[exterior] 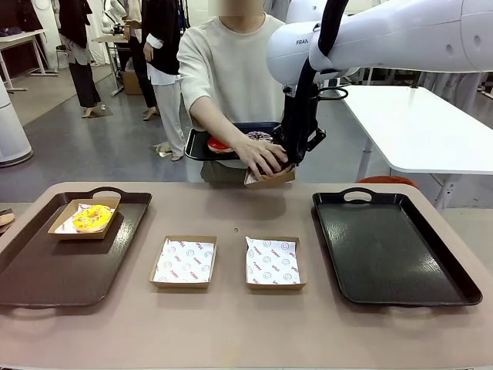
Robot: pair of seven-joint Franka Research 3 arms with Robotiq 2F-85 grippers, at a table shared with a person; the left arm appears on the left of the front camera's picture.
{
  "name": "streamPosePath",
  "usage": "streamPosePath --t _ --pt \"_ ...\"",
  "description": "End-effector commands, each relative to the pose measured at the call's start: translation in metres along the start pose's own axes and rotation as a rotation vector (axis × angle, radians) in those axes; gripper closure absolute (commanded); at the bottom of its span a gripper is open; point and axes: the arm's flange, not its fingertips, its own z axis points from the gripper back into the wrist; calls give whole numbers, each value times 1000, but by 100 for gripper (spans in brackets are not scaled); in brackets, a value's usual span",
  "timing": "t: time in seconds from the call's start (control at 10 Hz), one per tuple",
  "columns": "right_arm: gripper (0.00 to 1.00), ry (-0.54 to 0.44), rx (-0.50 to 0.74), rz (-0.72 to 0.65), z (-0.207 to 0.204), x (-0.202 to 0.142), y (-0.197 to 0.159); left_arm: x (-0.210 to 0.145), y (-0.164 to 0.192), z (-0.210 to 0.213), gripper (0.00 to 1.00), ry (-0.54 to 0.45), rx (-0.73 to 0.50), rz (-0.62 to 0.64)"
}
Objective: Individually package the donuts and arrange them on the tray.
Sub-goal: Place the picked Paper togo box on the Handle tray while simultaneously picking up another Paper togo box from the table with the other hand.
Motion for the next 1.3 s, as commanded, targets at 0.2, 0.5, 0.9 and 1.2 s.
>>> streamPosePath --t 0.2,0.5,0.9,1.2 --pt "100 -6 3 -1 3 0 -1 -3 -4 1 0 -8 7 9" --pt "100 -6 3 -1 3 0 -1 -3 -4 1 0 -8 7 9" --pt "100 -6 3 -1 3 0 -1 -3 -4 1 0 -8 7 9" --pt "100 -6 3 -1 3 0 -1 -3 -4 1 0 -8 7 9"
